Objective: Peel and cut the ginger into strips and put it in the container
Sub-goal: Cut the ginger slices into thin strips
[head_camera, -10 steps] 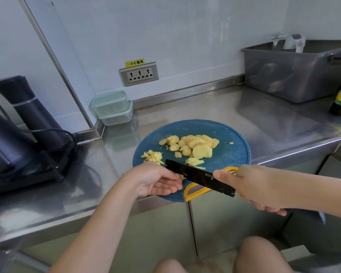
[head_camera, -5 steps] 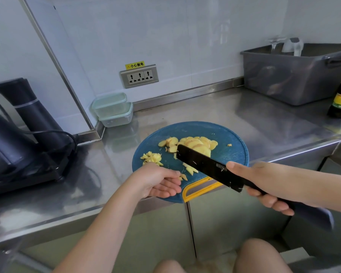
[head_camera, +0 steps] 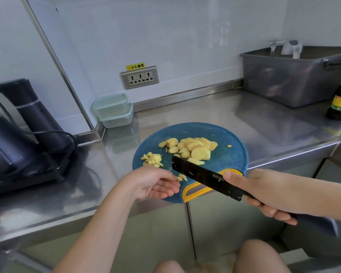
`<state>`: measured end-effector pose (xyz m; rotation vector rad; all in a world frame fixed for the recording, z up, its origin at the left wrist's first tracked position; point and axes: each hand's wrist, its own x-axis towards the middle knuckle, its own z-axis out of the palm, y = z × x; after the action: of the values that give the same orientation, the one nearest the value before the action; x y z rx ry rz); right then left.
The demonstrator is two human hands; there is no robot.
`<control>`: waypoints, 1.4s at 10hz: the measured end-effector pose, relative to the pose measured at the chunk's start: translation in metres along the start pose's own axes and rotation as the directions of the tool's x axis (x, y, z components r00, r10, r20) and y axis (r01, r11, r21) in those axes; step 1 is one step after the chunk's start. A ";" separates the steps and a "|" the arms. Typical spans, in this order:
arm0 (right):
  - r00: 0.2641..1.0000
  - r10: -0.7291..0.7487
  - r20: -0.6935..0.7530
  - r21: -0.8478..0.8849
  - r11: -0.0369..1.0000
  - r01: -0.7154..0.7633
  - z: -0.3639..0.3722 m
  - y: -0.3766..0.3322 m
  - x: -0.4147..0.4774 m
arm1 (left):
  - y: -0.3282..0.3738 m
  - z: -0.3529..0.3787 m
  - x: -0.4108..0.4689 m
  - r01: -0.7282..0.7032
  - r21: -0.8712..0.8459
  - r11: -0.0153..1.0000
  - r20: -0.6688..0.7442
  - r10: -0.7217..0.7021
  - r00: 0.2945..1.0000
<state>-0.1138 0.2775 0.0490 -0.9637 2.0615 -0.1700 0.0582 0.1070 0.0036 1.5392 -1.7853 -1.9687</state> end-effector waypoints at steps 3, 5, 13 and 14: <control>0.999 0.001 0.039 -0.025 1.000 0.000 0.000 -0.006 0.000 | 0.000 0.001 0.001 0.002 0.005 1.000 -0.003 -0.002 1.000; 0.983 -0.183 0.017 0.154 0.972 0.178 -0.007 0.008 -0.008 | 0.001 0.002 0.002 0.005 0.008 1.000 -0.002 -0.005 1.000; 0.973 -0.007 0.230 0.137 0.990 -0.025 -0.005 -0.001 0.018 | 0.008 0.000 0.007 0.039 0.096 0.995 0.013 -0.041 0.999; 0.965 0.003 0.262 0.085 0.996 -0.026 -0.004 -0.006 0.033 | 0.007 -0.001 0.007 0.037 0.108 0.993 0.021 -0.039 0.999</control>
<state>-0.1255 0.2501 0.0336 -0.8678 1.8031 -0.1180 0.0514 0.0992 0.0053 1.5996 -1.9147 -1.9444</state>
